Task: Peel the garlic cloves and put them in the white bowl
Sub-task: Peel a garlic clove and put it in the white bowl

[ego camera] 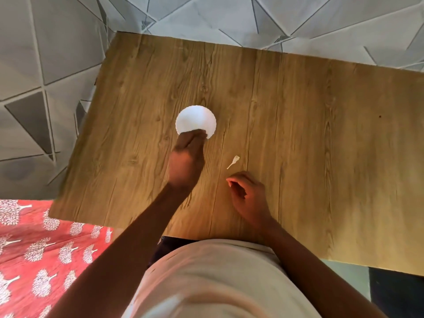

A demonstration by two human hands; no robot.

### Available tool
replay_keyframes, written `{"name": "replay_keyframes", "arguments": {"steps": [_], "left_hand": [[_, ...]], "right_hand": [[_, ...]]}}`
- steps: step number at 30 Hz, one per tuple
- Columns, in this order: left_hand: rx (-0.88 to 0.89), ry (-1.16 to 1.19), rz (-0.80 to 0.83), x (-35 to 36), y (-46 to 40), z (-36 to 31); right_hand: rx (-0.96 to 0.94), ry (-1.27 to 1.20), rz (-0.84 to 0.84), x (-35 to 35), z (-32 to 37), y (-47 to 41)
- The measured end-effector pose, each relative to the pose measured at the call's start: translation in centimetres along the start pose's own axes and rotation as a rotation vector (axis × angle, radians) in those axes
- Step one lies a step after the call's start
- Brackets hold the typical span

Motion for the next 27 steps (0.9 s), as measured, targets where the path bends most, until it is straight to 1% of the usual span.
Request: {"name": "replay_keyframes", "arguments": {"steps": [1,3,5,6,8,10,12,15,18,23,27], "left_hand": [[0.011,0.051,0.012,0.4,0.8,-1.1],[0.003,0.135,0.118,2.1,2.4,-3.1],[-0.066,0.188,0.238,4.4,3.5,-3.9],[-0.128,0.214,0.27,5.5,4.0,-3.9],[-0.268,0.254,0.276,6.8,4.3,-3.6],[-0.342,0.229,0.261,7.5,4.2,-3.4],[-0.36,0.204,0.265,7.8,3.8,-3.6],[-0.416,0.253,0.271,8.0,3.5,-3.4],[-0.46,0.294,0.33,8.3,3.9,-3.1],[-0.529,0.354,0.38,8.8,4.2,-3.0],[-0.574,0.465,0.375,8.2,4.1,-3.1]], "right_hand": [[0.032,-0.007,-0.047,-0.7,-0.3,-0.4],[0.118,-0.017,-0.134,-1.9,-1.1,-1.1],[0.2,-0.026,-0.194,-2.7,-1.9,-1.7],[0.23,-0.033,-0.206,-3.0,-2.4,-1.8],[0.266,-0.038,-0.193,-3.3,-2.9,-2.1],[0.279,-0.04,-0.172,-3.4,-3.2,-2.4],[0.298,-0.049,-0.164,-3.5,-3.3,-2.6],[0.355,-0.125,-0.171,-3.6,-3.4,-3.0],[0.407,-0.219,-0.159,-3.6,-3.7,-3.5],[0.42,-0.27,-0.12,-3.7,-4.0,-4.2],[0.438,-0.3,-0.095,-3.8,-4.0,-4.5]]}}
Point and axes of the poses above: each hand's wrist, its own y-axis away from the middle knuckle, its own x-axis out of the palm, z = x × y, the point moved 5 cm from there along -y, towards the middle knuckle
